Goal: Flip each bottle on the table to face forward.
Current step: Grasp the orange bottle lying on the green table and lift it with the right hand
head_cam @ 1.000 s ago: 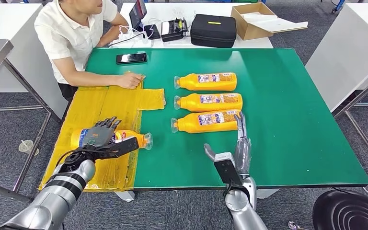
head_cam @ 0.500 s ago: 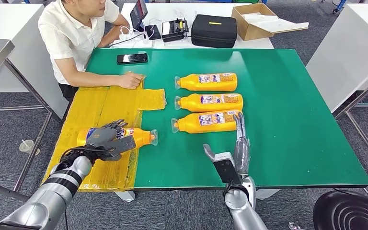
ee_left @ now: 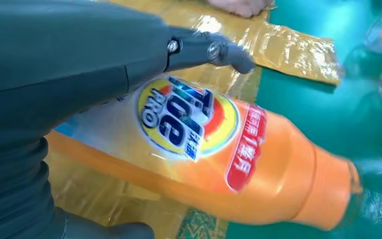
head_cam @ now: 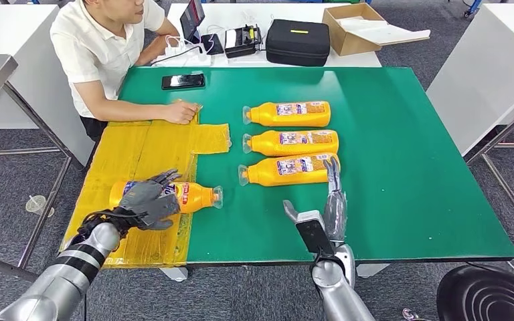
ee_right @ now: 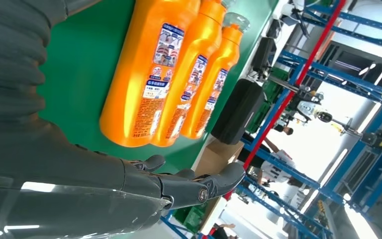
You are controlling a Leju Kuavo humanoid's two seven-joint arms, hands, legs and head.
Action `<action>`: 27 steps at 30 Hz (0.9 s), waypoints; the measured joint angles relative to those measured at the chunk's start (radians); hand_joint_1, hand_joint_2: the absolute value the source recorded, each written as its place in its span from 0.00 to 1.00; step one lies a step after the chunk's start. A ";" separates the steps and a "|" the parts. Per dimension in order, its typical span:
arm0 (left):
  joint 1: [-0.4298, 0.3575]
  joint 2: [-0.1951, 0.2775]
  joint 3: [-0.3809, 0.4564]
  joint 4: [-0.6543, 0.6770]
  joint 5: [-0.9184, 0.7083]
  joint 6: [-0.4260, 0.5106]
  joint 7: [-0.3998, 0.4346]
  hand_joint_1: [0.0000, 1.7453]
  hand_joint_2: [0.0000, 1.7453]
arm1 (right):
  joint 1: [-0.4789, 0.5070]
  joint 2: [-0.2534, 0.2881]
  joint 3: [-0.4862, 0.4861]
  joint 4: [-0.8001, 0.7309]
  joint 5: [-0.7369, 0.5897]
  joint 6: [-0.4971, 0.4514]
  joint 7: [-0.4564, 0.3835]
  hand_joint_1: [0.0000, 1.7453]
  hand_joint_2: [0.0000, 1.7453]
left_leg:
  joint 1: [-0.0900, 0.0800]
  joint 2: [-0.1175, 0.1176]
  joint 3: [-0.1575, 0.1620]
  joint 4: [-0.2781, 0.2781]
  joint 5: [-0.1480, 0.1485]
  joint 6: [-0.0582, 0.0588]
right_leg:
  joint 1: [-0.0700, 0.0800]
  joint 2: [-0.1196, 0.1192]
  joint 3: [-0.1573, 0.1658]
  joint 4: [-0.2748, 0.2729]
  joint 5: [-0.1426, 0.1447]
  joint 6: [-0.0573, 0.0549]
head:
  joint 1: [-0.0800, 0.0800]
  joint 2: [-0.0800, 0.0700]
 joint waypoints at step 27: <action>0.310 -0.140 -0.134 -0.616 -0.050 0.485 -0.007 0.00 1.00 | -0.150 -0.194 0.039 0.211 0.619 -0.002 0.384 0.00 1.00 | -0.002 0.001 -0.011 0.001 0.000 0.001 | -0.001 0.000 -0.011 0.000 0.001 0.001 | 0.000 0.000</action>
